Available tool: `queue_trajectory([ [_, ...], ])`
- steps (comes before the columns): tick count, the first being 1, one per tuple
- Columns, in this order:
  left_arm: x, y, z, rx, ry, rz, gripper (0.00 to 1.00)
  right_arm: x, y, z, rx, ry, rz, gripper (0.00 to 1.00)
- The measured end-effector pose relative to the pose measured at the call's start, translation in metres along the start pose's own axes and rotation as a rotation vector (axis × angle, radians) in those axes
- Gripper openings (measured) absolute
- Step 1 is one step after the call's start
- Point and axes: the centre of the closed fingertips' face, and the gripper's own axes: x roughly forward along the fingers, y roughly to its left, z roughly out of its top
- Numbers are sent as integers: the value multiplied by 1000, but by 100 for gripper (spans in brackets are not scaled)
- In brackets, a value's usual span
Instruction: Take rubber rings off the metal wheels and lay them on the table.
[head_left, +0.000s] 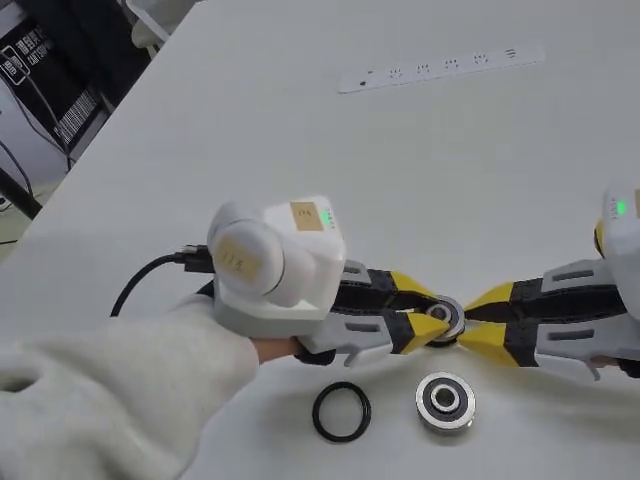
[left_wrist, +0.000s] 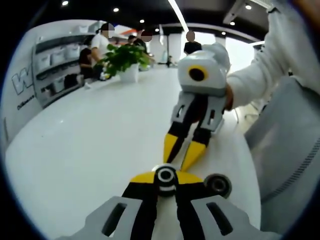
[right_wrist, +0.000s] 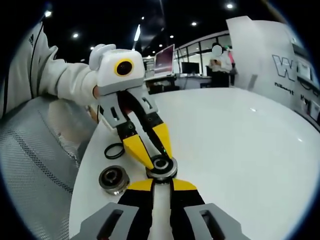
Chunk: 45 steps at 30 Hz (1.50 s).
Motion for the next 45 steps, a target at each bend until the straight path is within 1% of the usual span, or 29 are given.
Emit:
queue_trajectory([
  [4, 0, 0, 0, 3, 0, 0, 13, 0, 0, 0, -3, 1, 1, 8],
  [6, 0, 0, 0, 3, 0, 0, 13, 0, -1, 0, 2, 1, -4, 9],
  [7, 1, 0, 0, 4, 0, 0, 13, 0, -3, 0, 8, -2, -17, 11],
  [8, 1, 0, 0, 2, 0, 0, 13, 0, -4, 0, 19, -4, -19, 16],
  [9, 1, 0, 0, 2, -1, -1, 13, 0, -4, -1, 41, -6, -13, 18],
  [10, 1, 0, 0, 2, -2, -2, 13, 1, -3, 1, 60, -16, -4, 17],
  [11, 1, 0, 0, 2, -3, -2, 13, 2, -1, 0, 53, -10, 6, 17],
  [12, 1, 0, 0, 1, -4, -3, 13, 5, -1, 0, 46, -11, -1, 18],
  [13, 1, 0, 0, 1, -5, -3, 13, 6, -1, -1, 21, -3, -6, 17],
  [15, 1, 0, 0, 1, -4, -3, 13, 5, -1, 0, 12, -3, -4, 17],
  [17, 1, 0, 0, 3, -3, -1, 13, 3, -2, -1, 3, 0, -10, 15],
  [18, 1, 0, 0, 7, -2, 0, 13, 2, -2, -1, -25, 12, -18, 13],
  [19, 1, 0, 0, 15, 1, 3, 13, 0, -3, -1, -80, 23, -25, 11],
  [20, 1, 0, 0, 13, 1, 4, 13, 0, -3, -2, -84, 28, -30, 9],
  [21, 1, 0, 0, 11, 2, 4, 13, 0, -3, -3, -68, 27, -32, 8],
  [25, 1, 0, 0, 12, 5, 5, 13, 0, -5, -4, -68, 29, -40, 1],
  [27, 1, 0, 0, 9, 4, 6, 13, 0, -7, -3, -57, 30, -47, 0],
  [29, 1, -1, 0, 8, 4, 6, 13, 0, -8, -3, -41, 35, -56, 0],
  [31, 1, -1, 0, 8, 4, 7, 13, 1, -11, -4, 1, 46, -71, 0],
  [32, 1, -1, 0, 7, 4, 8, 13, 1, -11, -4, 62, 47, -73, 0],
  [34, 1, -1, 0, 6, 3, 11, 13, 1, -12, -5, 147, 55, -73, 0],
  [35, 1, -1, 0, 9, 4, 13, 13, 1, -12, -4, 163, 55, -76, 0],
  [37, 1, -1, 0, 15, 6, 15, 13, 1, -13, -5, 221, 58, -99, 0],
  [39, 1, -2, 0, 22, 7, 16, 13, 1, -15, -5, 253, 51, -110, 0],
  [41, 1, -2, 0, 23, 7, 17, 13, 0, -15, -5, 261, 38, -104, 0],
  [42, 1, -2, 0, 23, 7, 18, 13, 0, -16, -5, 278, 29, -101, 0],
  [43, 1, -2, 0, 25, 8, 19, 13, 0, -16, -5, 322, 13, -99, 0],
  [45, 1, -2, 0, 28, 10, 20, 13, -1, -16, -4, 373, -6, -91, 0],
])
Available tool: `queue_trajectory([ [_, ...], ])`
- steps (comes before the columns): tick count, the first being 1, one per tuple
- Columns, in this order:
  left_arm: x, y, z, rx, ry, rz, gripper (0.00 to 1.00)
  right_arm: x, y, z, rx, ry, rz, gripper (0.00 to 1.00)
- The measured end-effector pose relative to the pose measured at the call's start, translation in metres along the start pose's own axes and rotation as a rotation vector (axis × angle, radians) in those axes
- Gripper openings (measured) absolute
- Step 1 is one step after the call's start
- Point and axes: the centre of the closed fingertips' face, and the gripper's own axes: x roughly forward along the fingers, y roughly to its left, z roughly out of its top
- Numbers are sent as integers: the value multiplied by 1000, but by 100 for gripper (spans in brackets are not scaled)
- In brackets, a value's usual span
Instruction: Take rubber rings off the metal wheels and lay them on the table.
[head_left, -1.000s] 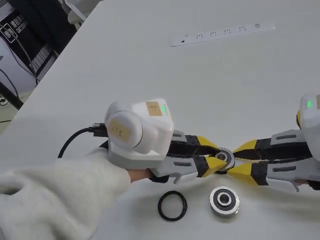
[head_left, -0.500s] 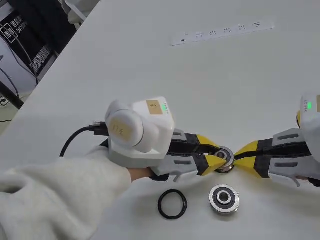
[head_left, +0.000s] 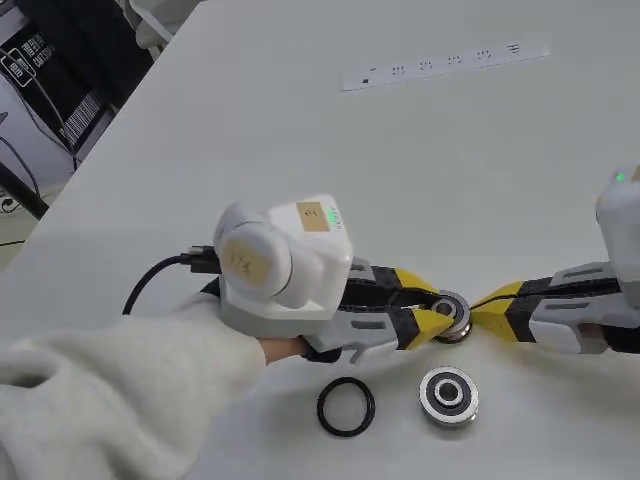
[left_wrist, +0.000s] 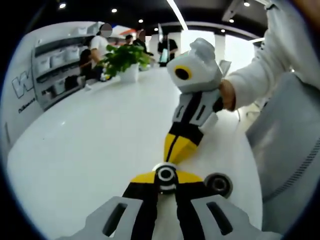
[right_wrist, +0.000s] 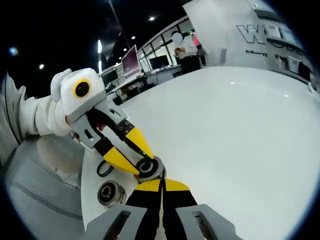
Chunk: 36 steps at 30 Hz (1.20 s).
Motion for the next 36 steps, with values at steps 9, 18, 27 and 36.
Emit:
queue_trajectory([
  [9, 0, 0, 0, 3, 3, 0, 13, -7, 0, 9, 271, -84, 91, 0],
  [18, 1, -3, 0, 6, 3, -8, 13, -11, 6, 8, 438, -101, 211, 0],
  [27, 1, -6, 0, 2, -4, -13, 13, -13, 13, 10, 470, -91, 247, 0],
  [36, 0, -6, 0, 1, -6, -11, 13, -12, 16, 12, 464, -87, 252, 0],
])
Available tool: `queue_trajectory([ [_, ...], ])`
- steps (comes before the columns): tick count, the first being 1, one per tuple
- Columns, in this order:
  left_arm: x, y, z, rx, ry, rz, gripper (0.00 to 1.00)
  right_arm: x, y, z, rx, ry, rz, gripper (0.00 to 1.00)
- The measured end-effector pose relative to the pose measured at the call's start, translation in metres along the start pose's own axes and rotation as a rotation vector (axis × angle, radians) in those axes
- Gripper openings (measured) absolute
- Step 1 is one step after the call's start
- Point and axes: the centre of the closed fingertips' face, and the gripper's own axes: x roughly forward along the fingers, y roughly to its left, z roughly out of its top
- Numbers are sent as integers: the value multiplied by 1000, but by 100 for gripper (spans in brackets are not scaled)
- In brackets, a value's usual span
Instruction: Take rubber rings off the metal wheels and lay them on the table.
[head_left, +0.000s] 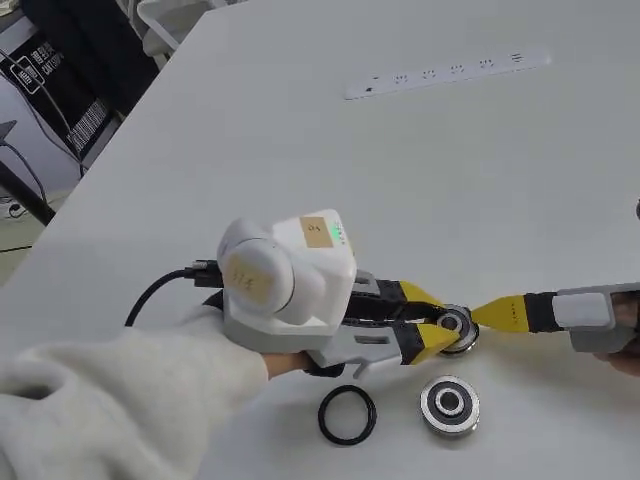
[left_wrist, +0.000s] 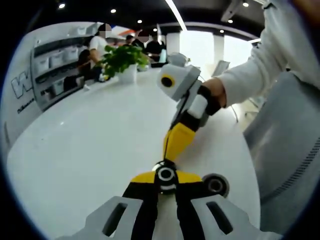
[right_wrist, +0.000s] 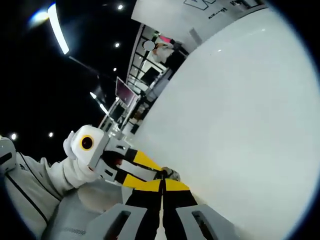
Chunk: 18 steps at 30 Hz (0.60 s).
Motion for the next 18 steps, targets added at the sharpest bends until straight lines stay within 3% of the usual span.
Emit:
queue_trajectory([
  [2, 0, 0, 0, 1, -1, 0, 13, 2, 1, 0, 23, -2, -1, 0],
  [18, 0, 0, 0, -1, 0, 1, 13, 6, 2, 0, -25, 7, -8, 0],
])
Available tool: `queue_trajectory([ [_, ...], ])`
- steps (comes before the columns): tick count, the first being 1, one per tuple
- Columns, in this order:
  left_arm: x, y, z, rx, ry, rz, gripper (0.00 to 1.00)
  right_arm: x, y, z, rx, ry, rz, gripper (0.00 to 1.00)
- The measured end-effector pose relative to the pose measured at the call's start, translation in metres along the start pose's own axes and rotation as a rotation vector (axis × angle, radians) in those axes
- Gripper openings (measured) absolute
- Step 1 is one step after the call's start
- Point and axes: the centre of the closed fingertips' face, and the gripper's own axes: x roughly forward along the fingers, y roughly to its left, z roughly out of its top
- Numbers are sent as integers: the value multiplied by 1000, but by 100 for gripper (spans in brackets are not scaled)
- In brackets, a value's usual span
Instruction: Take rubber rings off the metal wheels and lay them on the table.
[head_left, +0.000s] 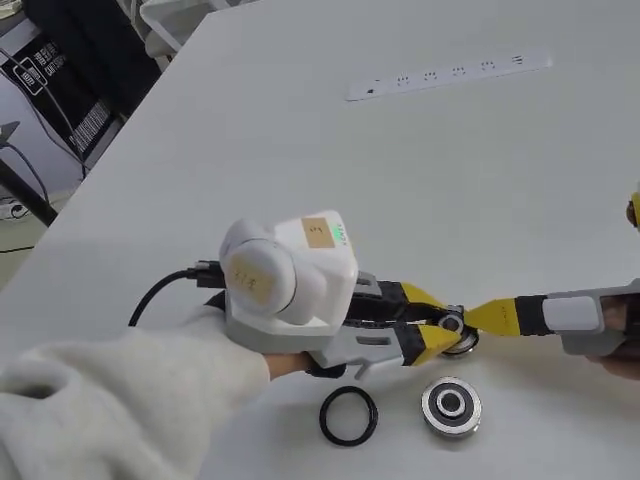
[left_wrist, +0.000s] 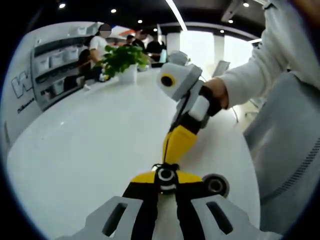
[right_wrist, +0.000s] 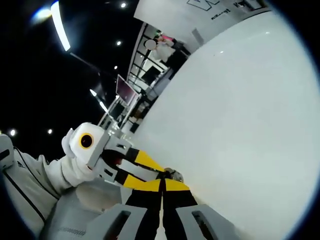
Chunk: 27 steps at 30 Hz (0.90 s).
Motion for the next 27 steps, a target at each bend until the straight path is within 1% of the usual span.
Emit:
queue_trajectory([
  [9, 0, 0, 0, 0, 1, 1, 13, 2, 1, 0, -5, 4, 6, 0],
  [19, 0, -1, 0, 1, -1, 1, 13, 3, 4, 1, 20, -11, 32, 0],
  [27, 0, 0, 0, 1, -3, 2, 13, 4, 7, 2, 22, -18, 44, 0],
])
